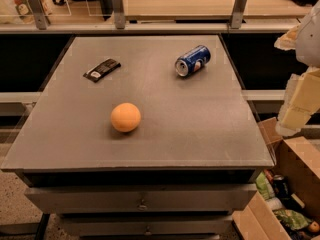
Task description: Place pepsi can upright
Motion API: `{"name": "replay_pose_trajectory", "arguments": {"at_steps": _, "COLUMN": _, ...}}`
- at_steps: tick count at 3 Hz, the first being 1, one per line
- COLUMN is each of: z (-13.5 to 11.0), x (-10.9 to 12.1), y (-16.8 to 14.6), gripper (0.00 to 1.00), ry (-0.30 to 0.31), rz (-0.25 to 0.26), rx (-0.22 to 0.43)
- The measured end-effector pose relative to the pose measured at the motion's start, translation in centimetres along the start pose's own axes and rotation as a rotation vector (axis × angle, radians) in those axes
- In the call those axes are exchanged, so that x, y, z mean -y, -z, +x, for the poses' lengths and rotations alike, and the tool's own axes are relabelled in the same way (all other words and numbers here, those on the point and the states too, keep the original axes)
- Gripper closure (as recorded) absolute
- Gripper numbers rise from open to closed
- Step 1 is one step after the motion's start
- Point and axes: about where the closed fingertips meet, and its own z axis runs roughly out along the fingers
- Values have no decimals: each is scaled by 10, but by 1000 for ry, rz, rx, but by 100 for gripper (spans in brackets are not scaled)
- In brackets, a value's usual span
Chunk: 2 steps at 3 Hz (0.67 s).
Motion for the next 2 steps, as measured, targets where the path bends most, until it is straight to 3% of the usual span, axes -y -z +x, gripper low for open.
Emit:
{"name": "replay_pose_trajectory", "arguments": {"at_steps": 1, "z": 0, "x": 0, "y": 0, "gripper": 0, "ry": 0, "rz": 3, "rx": 1}}
{"name": "replay_pose_trajectory", "arguments": {"at_steps": 2, "z": -6, "x": 17, "y": 0, "gripper": 0, "ry": 34, "rz": 36, "rx": -8}}
